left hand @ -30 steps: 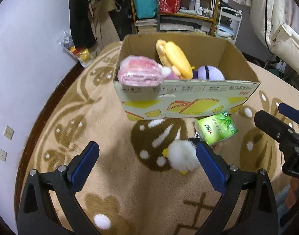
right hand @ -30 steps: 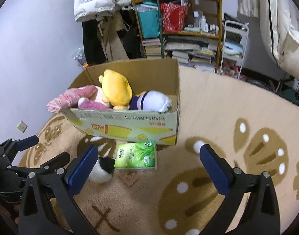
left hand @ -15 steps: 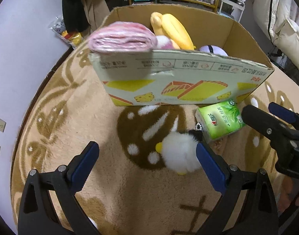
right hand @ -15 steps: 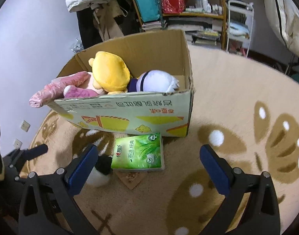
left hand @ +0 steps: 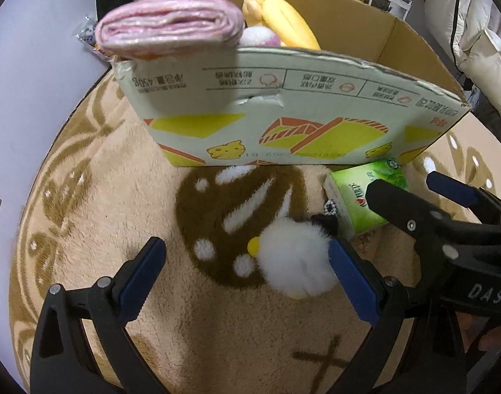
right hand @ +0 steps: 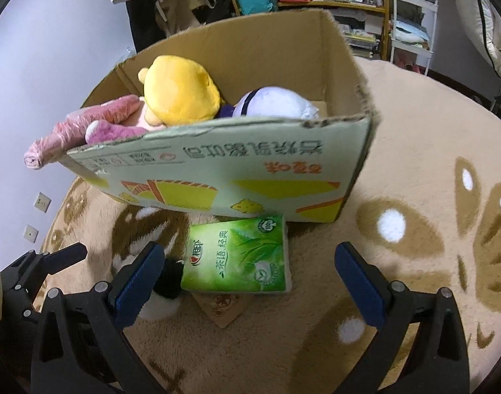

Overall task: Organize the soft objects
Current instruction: 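Grasp the white pompom keychain with the left tool while the right tool grasps the green tissue pack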

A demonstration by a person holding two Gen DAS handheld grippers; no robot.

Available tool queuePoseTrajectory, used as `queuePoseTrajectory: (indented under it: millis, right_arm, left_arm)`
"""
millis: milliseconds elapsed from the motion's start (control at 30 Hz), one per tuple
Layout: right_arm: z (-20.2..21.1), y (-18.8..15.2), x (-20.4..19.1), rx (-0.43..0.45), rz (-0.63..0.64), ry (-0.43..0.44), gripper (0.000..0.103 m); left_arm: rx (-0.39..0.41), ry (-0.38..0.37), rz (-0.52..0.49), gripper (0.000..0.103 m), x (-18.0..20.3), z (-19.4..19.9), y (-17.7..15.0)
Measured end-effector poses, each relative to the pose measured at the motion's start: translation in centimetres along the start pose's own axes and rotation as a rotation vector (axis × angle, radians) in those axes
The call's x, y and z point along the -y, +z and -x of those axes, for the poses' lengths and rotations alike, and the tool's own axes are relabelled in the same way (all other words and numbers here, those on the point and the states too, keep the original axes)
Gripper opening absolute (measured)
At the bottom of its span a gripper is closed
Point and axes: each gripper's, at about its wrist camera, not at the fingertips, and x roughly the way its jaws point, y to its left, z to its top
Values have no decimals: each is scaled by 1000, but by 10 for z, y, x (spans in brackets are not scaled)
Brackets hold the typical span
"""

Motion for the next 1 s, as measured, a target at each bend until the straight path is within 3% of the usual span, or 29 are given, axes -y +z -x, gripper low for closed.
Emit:
queuePoseTrajectory:
  millis: [133,633,1000]
  right_arm:
    - [-7,-1,-2,-47,-10,49,103]
    - [-27,-7,6,-123,-45,25,103]
    - [-27,-6,12,-130,-58,34,103]
  left_arm:
    - [-13,-30,5,99,-1,-4,0]
    - [-79,-90,67,99,-10,-25,3]
    - [-84,-92,47,99,-3,-30,-4]
